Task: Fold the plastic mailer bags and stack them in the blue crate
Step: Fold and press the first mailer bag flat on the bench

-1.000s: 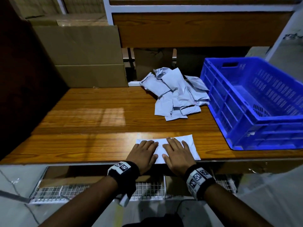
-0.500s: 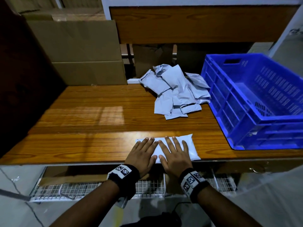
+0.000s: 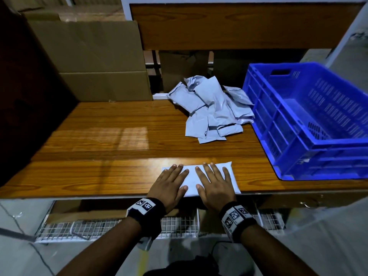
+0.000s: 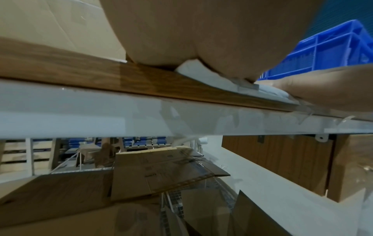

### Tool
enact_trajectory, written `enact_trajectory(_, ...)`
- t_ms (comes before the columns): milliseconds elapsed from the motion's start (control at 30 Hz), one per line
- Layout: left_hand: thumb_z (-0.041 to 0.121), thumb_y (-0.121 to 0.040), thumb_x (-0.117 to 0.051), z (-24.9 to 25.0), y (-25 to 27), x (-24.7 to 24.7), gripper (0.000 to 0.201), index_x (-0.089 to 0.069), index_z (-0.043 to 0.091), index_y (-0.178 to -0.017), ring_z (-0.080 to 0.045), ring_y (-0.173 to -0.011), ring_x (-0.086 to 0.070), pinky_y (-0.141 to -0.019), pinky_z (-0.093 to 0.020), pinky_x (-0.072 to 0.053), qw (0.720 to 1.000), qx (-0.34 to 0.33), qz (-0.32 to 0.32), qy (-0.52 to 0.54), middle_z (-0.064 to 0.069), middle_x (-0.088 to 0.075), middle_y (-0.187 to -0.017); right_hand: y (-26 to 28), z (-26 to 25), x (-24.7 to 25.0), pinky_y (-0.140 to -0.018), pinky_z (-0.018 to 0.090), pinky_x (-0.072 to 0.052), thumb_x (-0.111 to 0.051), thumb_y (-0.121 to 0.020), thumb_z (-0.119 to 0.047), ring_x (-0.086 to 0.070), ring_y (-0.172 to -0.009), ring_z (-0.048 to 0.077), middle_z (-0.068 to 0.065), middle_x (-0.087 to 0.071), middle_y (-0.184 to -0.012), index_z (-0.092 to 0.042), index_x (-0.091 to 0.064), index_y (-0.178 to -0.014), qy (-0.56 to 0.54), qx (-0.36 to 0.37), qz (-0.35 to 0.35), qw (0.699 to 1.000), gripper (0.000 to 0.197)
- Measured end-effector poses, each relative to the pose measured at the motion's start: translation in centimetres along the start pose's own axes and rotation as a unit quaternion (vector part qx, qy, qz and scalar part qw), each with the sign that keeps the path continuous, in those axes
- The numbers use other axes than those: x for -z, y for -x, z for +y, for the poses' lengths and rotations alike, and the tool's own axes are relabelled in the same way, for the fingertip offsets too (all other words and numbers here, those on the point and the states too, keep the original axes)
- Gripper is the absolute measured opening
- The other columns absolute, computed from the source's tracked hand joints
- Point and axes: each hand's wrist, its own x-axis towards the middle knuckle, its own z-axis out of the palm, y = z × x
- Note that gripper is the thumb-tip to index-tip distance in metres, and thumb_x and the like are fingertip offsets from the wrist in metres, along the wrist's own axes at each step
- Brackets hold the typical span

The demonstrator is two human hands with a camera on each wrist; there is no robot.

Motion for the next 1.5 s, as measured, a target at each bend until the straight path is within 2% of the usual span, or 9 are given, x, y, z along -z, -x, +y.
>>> enact_trajectory(333,0.056,-0.094,-0.007,-0.3,0.2,-0.2,0.071,-0.016,0.018,-0.154,-0.017,-0.148,-0.004,-0.119,-0.033,0.001,0.999,0.038,0.004,0.017,-0.002,-0.012,-0.161,0.3,2.3,0.3,-0.114,0.051,-0.027,-0.026,-0.095,-0.052,-0.036,-0.14,0.027,0.007,-0.044,-0.15,-0.019,-0.041,-0.146,0.027,-0.029,-0.014,0.999,0.063)
enact_trajectory(467,0.053,-0.096,-0.012,-0.3,0.3,0.0,0.068,-0.02,0.016,-0.153,-0.018,-0.148,-0.008,-0.117,-0.032,0.003,1.0,0.028,0.013,0.003,-0.003,-0.017,-0.16,0.3,2.1,0.0,-0.115,0.049,-0.019,-0.028,-0.096,-0.05,-0.032,-0.142,0.028,0.007,-0.042,-0.151,-0.018,-0.04,-0.147,0.008,-0.024,-0.003,1.0,0.062)
enact_trajectory(767,0.056,-0.099,-0.018,-1.1,0.3,-0.3,0.067,-0.006,0.022,-0.155,-0.012,-0.148,0.004,-0.118,-0.032,0.002,0.999,0.042,-0.014,0.007,0.003,-0.001,-0.161,0.6,5.1,0.7,-0.12,0.038,0.0,-0.004,-0.088,-0.063,-0.003,-0.15,0.022,0.004,-0.006,-0.163,-0.018,-0.005,-0.156,-0.025,-0.038,-0.047,0.998,0.081)
enact_trajectory(967,0.059,-0.097,-0.016,-1.3,0.3,0.0,0.069,-0.007,0.023,-0.155,-0.012,-0.148,0.005,-0.117,-0.032,0.004,0.999,0.036,-0.027,0.016,0.004,-0.002,-0.161,0.6,4.8,0.7,-0.12,0.041,-0.002,-0.008,-0.09,-0.061,-0.006,-0.15,0.023,0.004,-0.01,-0.163,-0.018,-0.007,-0.155,-0.012,-0.048,-0.059,0.997,0.078)
enact_trajectory(1133,0.077,-0.081,0.008,-2.9,0.3,1.3,0.092,-0.012,0.025,-0.154,-0.012,-0.148,0.002,-0.117,-0.028,-0.003,0.996,0.001,-0.052,0.072,0.006,-0.004,-0.16,1.0,4.4,2.3,-0.119,0.053,-0.005,-0.021,-0.095,-0.066,0.0,-0.15,0.022,0.001,-0.006,-0.163,-0.02,-0.006,-0.156,0.021,0.004,-0.064,0.998,0.078)
enact_trajectory(1233,0.08,-0.078,0.008,-3.9,0.5,2.3,0.097,-0.011,0.023,-0.154,-0.011,-0.148,0.0,-0.119,-0.03,-0.007,0.995,-0.002,-0.045,0.094,0.006,-0.004,-0.16,1.9,3.1,2.8,-0.11,0.059,-0.03,-0.044,-0.085,-0.068,-0.028,-0.144,0.03,0.004,-0.03,-0.157,-0.023,-0.025,-0.153,0.08,0.097,-0.105,0.987,0.083)
enact_trajectory(1367,0.081,-0.078,0.004,-5.2,0.7,4.2,0.094,-0.006,0.025,-0.154,-0.011,-0.147,-0.001,-0.118,-0.032,-0.011,0.994,0.002,-0.044,0.1,0.006,-0.002,-0.161,3.0,1.8,2.9,-0.082,0.049,-0.05,-0.058,-0.079,-0.017,-0.055,-0.115,0.037,0.01,-0.054,-0.137,-0.022,-0.04,-0.144,0.095,0.097,-0.069,0.988,0.068)
enact_trajectory(1433,0.076,-0.082,-0.003,-5.8,0.4,5.6,0.087,-0.005,0.026,-0.154,-0.01,-0.147,0.0,-0.117,-0.034,-0.013,0.993,-0.005,-0.043,0.106,0.007,-0.001,-0.161,2.7,1.5,3.9,-0.062,0.04,-0.052,-0.068,-0.075,-0.009,-0.06,-0.095,0.033,0.007,-0.059,-0.125,-0.023,-0.036,-0.144,0.104,0.096,-0.047,0.989,0.077)
enact_trajectory(1500,0.071,-0.084,-0.006,-6.5,-0.3,7.3,0.082,-0.003,0.028,-0.154,-0.009,-0.146,0.001,-0.117,-0.036,-0.013,0.991,-0.011,-0.033,0.126,0.008,0.0,-0.16,2.3,1.0,6.7,-0.053,0.036,-0.049,-0.067,-0.08,-0.01,-0.061,-0.087,0.028,0.002,-0.057,-0.131,-0.031,-0.013,-0.152,0.073,0.071,-0.057,0.993,0.092)
